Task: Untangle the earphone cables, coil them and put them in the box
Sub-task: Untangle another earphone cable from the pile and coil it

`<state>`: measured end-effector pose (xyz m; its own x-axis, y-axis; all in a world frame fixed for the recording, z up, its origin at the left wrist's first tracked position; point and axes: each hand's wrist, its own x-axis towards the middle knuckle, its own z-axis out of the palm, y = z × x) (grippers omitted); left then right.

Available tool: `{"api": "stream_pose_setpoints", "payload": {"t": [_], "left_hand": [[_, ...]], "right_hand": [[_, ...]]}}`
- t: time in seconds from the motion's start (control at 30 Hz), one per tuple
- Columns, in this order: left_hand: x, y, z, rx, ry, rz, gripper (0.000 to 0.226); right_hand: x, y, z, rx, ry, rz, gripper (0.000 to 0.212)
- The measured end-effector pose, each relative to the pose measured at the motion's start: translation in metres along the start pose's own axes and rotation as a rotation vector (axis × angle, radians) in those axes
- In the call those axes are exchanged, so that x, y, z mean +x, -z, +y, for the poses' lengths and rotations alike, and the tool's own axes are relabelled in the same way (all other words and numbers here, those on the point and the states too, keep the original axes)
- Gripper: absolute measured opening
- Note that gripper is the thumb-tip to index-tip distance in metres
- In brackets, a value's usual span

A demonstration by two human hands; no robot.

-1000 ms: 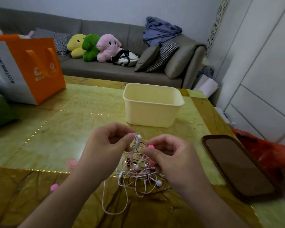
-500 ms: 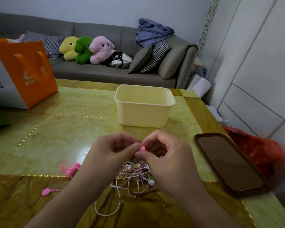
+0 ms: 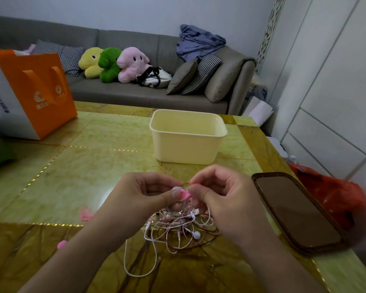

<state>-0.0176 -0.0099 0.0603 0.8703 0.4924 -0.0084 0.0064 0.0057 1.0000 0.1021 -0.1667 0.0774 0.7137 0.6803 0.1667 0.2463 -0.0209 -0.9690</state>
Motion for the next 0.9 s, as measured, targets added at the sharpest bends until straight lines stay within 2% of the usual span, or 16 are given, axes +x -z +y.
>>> {"api": "stream_pose_setpoints", "payload": {"t": [0.17,0.3,0.47,0.57,0.77,0.9], "left_hand": [[0.001,-0.003,-0.002,0.012,-0.009,0.062,0.023],[0.000,-0.004,0.000,-0.011,-0.019,0.086,0.022],[0.001,-0.007,-0.001,0.002,-0.009,0.137,0.014],[0.000,-0.008,0.000,0.013,-0.005,0.160,0.012],[0.000,-0.009,0.001,0.024,-0.012,0.186,0.011],[0.000,-0.007,-0.001,0.044,-0.019,0.206,0.011]], "right_hand": [[0.003,0.002,0.004,0.173,-0.096,-0.006,0.022],[0.005,-0.001,0.010,0.109,-0.121,-0.055,0.031],[0.005,-0.002,0.012,0.168,-0.125,-0.081,0.026],[0.005,-0.002,0.015,0.255,-0.157,-0.071,0.026],[0.004,0.000,0.015,0.233,-0.132,-0.046,0.020],[0.009,-0.001,0.020,0.196,-0.168,-0.019,0.030]]}}
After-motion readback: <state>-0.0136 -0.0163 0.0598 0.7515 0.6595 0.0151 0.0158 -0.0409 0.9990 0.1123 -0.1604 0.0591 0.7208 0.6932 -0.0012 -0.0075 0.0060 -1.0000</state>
